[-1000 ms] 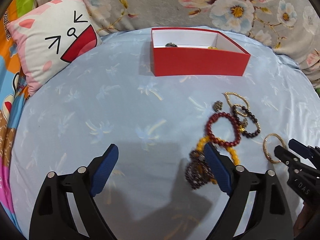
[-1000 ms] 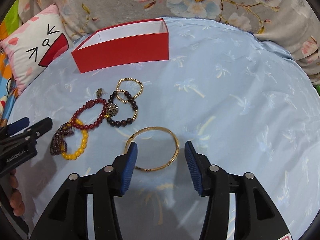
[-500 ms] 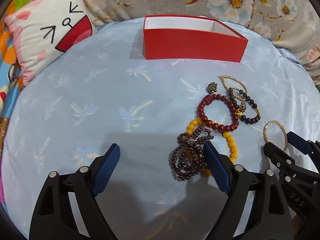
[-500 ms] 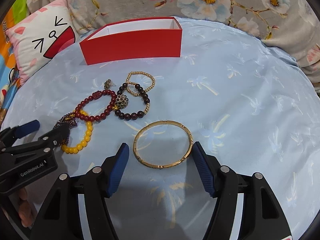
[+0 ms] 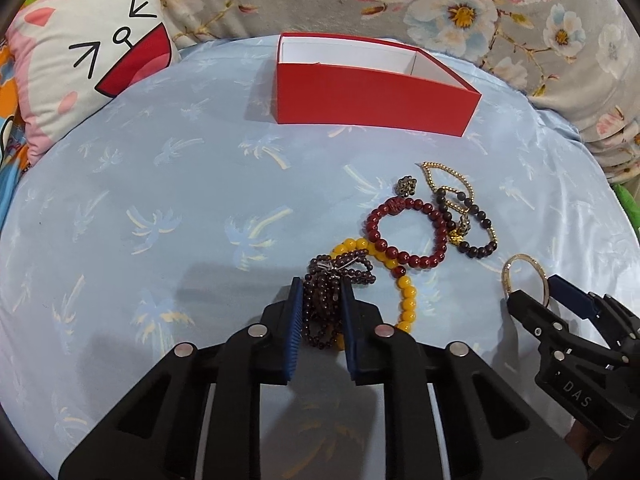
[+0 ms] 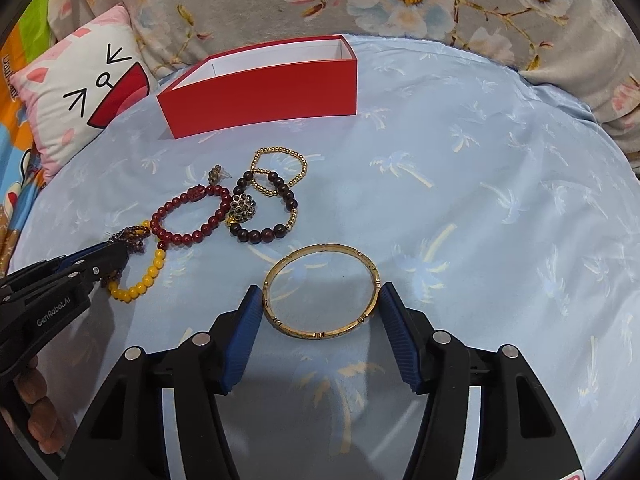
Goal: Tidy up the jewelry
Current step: 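Grasp the dark garnet strand with left tool while right grasps the gold bangle, then carry garnet strand and gold bangle into the red box and open both tools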
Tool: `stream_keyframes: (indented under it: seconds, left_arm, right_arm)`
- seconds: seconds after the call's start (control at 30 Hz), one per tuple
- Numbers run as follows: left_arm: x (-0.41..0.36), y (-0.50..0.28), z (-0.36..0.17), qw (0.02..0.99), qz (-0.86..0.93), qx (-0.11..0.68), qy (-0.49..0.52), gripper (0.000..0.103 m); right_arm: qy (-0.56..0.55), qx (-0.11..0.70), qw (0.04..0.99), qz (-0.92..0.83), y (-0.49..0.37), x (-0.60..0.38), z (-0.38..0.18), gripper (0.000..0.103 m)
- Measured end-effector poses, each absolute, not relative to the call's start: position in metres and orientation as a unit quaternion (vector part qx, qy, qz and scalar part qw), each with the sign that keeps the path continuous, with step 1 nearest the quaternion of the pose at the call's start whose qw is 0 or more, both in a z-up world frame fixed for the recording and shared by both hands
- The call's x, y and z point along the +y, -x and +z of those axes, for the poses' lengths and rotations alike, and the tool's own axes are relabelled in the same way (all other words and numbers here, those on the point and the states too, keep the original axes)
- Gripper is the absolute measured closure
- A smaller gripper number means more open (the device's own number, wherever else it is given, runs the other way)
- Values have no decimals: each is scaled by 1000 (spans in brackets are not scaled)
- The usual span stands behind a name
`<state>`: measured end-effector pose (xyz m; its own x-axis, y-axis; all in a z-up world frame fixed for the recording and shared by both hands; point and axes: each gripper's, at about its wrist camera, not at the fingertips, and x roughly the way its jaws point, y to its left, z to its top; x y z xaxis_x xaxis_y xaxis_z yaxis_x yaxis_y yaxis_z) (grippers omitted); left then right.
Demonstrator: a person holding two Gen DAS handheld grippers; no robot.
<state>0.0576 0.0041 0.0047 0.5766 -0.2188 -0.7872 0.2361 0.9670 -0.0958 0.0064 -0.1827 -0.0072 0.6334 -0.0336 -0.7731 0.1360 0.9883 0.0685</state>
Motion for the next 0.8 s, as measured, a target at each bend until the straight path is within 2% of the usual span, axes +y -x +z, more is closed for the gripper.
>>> stream_keyframes:
  seconds: [0.07, 0.8]
  left_arm:
    - [6, -56, 8, 889, -130, 439, -6, 91]
    - [16, -78, 60, 904, -147, 402, 9, 92]
  right_arm:
    - [-61, 425, 902, -47, -6, -183, -6, 46]
    - [-77, 381, 921, -26, -28, -188, 41, 46]
